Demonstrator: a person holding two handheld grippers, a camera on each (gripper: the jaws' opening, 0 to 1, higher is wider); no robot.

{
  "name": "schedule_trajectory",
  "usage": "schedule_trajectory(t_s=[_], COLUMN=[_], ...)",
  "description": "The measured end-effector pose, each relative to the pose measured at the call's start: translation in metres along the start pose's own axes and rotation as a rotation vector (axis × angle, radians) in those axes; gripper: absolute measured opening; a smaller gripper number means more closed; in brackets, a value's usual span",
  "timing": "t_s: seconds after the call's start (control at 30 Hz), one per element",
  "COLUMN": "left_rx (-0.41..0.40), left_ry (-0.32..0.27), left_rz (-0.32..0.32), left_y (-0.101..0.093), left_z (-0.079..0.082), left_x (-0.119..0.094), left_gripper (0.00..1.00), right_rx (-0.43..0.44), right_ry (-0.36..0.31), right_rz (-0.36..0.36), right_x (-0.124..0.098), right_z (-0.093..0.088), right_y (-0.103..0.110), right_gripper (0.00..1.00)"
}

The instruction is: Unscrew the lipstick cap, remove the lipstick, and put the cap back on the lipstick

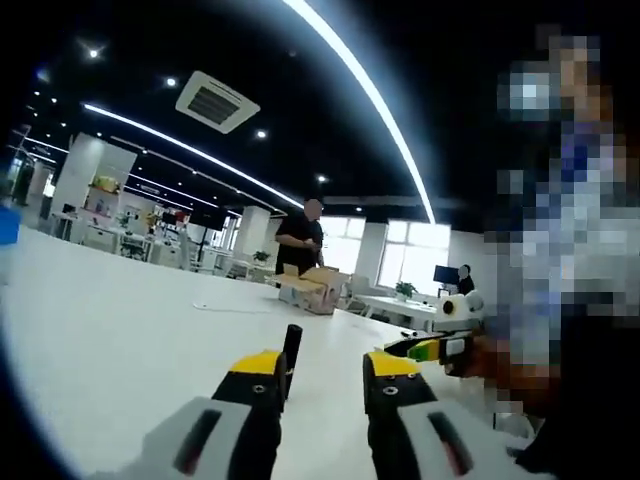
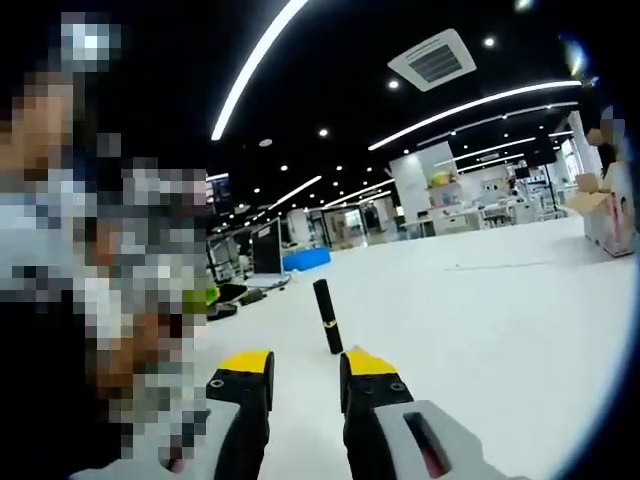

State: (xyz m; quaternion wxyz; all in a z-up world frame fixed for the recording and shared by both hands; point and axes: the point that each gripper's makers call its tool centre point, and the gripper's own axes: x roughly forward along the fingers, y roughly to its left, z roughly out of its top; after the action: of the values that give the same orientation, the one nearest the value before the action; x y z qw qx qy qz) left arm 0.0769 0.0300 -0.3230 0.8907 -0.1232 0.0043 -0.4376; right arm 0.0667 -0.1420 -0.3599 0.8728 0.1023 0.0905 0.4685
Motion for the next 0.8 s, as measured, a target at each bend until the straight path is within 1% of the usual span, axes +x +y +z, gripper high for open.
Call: schedule_trajectory(t_s=[0.13,0.23,0.33,0.43,0.47,0.57,0.6,0.67,0.7,0.8], left_rx=[0.020,0.023,0.043,0.063,0.070,0.068,0.063,0.063,0.065,0.058], left_ry=[0.014,0.028,0.023,0.015,0.017,0.034,0.044,0.047,0.056,0.060], left_rz=[0.009,-0.002,-0.018,-0.021,-0.018,-0.022,-0.033,-0.037,-0.049,-0.059], left_y=[-0.002,-0.008,-0.014,-0.012,-0.010,-0.003,-0.003,-0.003,-0.003,-0.002], left_z=[0.006,0.014,0.026,0.037,0.038,0.036,0.033,0.031,0.027,0.023], left_x=[0.001,0.000,0.002,0.005,0.007,0.011,0.013,0.014,0.016,0.016], left_gripper=[0.32,0.27,0.28,0.28,0.28,0.28,0.28,0.28,0.28,0.28], right_rx=[-0.007,-0.019,-0.013,-0.005,-0.001,0.018,0.021,0.022,0.037,0.053], right_ry=[-0.008,-0.012,-0.030,-0.040,-0.042,-0.048,-0.049,-0.050,-0.047,-0.043], right_rz=[-0.003,-0.004,-0.018,-0.033,-0.036,-0.047,-0.052,-0.056,-0.063,-0.056], right_x=[-0.005,-0.011,-0.016,-0.019,-0.020,-0.021,-0.021,-0.020,-0.019,-0.017], right_z=[0.002,0.005,0.008,0.008,0.008,0.007,0.006,0.006,0.006,0.008], right_y=[0.004,0.007,0.008,0.006,0.005,0.001,0.000,-0.001,-0.002,-0.001], right_gripper=[0.25,0.24,0.24,0.24,0.24,0.24,0.23,0.23,0.23,0.23])
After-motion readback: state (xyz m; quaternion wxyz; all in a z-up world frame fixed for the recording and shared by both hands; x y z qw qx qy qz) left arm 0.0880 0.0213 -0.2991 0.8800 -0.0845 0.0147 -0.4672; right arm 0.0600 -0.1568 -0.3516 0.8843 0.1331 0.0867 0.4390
